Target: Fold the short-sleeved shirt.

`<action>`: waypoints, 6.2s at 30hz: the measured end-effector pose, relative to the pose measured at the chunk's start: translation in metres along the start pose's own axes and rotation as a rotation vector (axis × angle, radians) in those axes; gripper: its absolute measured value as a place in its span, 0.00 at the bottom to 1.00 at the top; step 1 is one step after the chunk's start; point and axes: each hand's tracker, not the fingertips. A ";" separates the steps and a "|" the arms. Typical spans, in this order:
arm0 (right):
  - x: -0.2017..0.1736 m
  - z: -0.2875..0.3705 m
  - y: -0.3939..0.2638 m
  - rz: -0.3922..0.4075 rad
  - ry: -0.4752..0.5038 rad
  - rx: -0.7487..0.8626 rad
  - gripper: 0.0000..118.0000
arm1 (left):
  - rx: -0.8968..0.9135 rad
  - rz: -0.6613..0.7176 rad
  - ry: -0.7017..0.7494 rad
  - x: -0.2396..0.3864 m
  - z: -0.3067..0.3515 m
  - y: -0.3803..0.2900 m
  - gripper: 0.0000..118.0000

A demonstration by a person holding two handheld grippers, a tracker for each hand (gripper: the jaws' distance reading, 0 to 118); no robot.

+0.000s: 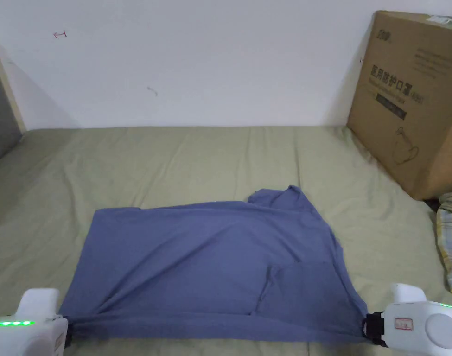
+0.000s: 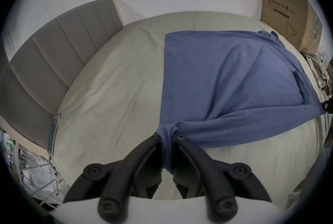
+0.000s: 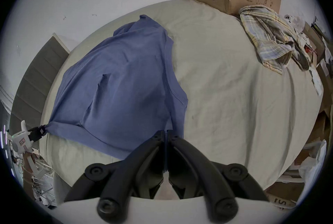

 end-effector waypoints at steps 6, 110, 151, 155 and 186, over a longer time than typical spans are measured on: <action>-0.008 0.002 -0.006 0.110 -0.105 -0.017 0.33 | -0.018 0.091 -0.056 -0.006 0.009 -0.005 0.71; -0.047 -0.082 0.141 0.202 -0.088 0.021 0.55 | -0.032 0.099 -0.116 -0.020 -0.057 0.089 0.88; -0.035 -0.022 0.041 0.087 -0.033 0.050 0.45 | -0.106 0.129 -0.175 -0.011 -0.054 0.038 0.05; -0.010 -0.031 0.058 0.030 -0.064 0.066 0.58 | -0.100 0.123 -0.183 -0.013 -0.048 0.042 0.05; 0.003 0.015 0.000 0.035 0.003 -0.066 0.08 | -0.119 0.018 -0.141 -0.052 0.006 0.004 0.05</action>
